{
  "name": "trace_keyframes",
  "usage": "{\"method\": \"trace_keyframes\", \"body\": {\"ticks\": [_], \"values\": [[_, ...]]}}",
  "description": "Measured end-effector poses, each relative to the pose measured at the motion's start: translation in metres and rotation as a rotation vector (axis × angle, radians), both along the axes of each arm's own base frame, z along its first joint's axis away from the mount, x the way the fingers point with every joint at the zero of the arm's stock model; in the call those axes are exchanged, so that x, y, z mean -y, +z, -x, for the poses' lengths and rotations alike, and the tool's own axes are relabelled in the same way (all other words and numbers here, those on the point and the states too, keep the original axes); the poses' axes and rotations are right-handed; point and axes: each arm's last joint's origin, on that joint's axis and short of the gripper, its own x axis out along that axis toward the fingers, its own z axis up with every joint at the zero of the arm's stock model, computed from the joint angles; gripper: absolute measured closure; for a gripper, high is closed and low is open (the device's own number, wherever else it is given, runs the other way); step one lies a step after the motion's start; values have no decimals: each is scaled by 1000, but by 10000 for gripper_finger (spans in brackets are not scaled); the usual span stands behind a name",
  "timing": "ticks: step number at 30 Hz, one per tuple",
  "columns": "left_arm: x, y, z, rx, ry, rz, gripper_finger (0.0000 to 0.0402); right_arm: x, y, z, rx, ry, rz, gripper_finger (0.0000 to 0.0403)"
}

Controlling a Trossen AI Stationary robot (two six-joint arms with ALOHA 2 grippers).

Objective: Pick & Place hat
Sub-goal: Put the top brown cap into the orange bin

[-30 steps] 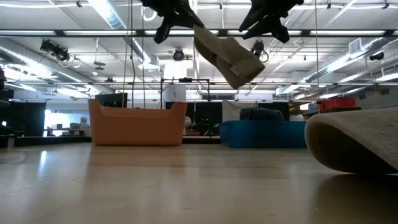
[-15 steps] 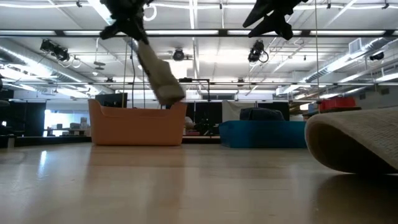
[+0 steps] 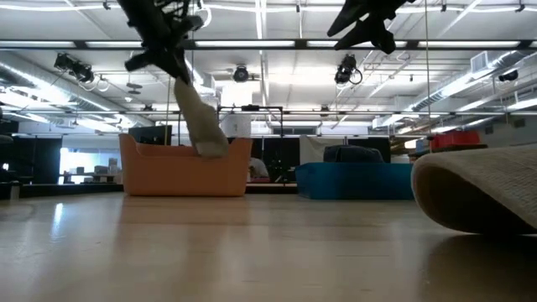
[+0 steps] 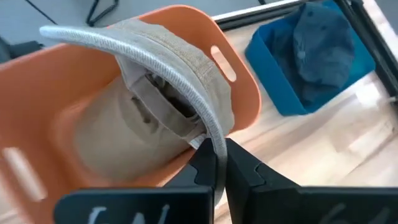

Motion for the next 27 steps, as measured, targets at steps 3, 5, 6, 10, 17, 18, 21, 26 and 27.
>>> {"method": "trace_keyframes", "body": {"ticks": [3,5,6,10,17,18,21,26,27], "values": [[-7,-20,-3,27,-6,-15,389,0,0,0,2,4,-11,259],[-9,-32,-7,45,-40,-34,389,-1,0,0,3,12,-17,259],[-9,-38,-9,71,-67,-36,389,-1,0,0,3,12,-18,259],[-9,-62,-13,127,-129,-22,389,-1,0,0,4,17,-21,259],[-6,-102,-1,41,-113,50,374,-1,0,0,4,17,-21,259],[-6,-106,1,29,-109,59,368,-1,0,0,3,17,-22,259],[-7,-112,4,13,-83,83,350,-1,0,0,3,17,-21,259],[-11,-112,8,2,-47,72,318,-1,0,0,3,18,-22,259],[-11,-112,9,-3,-43,77,310,-1,0,0,3,18,-22,259]]}}
